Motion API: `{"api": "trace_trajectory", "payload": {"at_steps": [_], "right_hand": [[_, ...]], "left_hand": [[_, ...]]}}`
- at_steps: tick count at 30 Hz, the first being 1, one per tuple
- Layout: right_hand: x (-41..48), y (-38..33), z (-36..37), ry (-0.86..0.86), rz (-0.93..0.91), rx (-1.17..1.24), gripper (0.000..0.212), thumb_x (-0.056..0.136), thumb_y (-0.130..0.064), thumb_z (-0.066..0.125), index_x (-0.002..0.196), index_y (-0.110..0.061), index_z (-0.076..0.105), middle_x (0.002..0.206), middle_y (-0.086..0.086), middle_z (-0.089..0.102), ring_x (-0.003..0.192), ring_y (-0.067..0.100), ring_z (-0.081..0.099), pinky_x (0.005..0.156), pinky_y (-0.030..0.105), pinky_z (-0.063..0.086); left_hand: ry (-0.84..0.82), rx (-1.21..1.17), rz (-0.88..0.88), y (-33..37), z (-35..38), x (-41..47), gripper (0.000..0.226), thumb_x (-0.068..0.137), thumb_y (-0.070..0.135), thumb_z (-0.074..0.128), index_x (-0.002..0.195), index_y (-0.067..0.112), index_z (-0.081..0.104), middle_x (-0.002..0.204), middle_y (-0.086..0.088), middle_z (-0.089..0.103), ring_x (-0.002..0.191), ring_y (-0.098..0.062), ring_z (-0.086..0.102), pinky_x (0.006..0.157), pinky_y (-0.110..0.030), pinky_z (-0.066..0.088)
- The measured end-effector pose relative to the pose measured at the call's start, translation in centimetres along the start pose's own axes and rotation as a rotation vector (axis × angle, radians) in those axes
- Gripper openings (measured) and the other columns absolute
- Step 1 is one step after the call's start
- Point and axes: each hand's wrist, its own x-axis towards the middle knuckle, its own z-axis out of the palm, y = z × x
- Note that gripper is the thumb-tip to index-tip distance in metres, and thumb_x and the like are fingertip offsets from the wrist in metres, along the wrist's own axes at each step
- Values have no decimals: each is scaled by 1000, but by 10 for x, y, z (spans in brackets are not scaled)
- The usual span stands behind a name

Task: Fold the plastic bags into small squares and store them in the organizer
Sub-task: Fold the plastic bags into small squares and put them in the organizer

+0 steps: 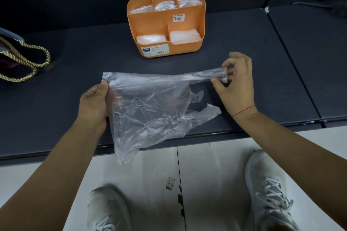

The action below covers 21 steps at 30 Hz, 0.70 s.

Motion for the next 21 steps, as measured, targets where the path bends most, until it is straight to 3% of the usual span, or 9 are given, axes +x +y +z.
{"api": "trace_trajectory", "payload": {"at_steps": [3,5,10,14,17,21], "right_hand": [[3,-4,1,-8,5,6,37,73,7,71,100,-9,51,126,1,35,109,5,46,81,6,39],[4,-7,0,-1,24,56,37,74,9,68,96,-15,50,126,1,36,108,0,46,80,7,39],[6,-17,-10,46,251,419,42,79,7,69,88,-27,46,123,5,50,77,7,56,79,18,49],[8,-24,-19,57,322,629,37,79,0,71,89,-23,44,113,12,56,74,24,63,78,30,53],[11,-28,-21,42,307,653,32,78,-5,70,91,-21,45,103,15,54,78,28,63,73,27,51],[12,-36,-23,20,263,602,28,84,2,67,91,-18,49,89,16,61,75,18,65,68,24,50]], "left_hand": [[3,7,5,0,1,0,27,101,26,54,76,18,59,56,13,66,51,0,61,51,-16,52],[9,11,9,0,1,-1,28,101,26,54,76,17,59,55,14,65,50,1,60,50,-15,51],[6,1,-13,1,0,-1,28,100,27,55,74,18,59,56,12,65,52,-2,61,53,-18,54],[-8,0,-18,2,0,-2,29,100,27,55,73,19,60,58,12,67,54,-2,63,53,-18,53],[-14,3,-18,2,0,-2,28,101,26,55,75,18,60,58,12,67,54,-2,63,52,-17,53],[-15,0,-28,3,-1,-1,27,100,27,56,74,18,61,60,11,68,56,-4,64,55,-19,54]]}}
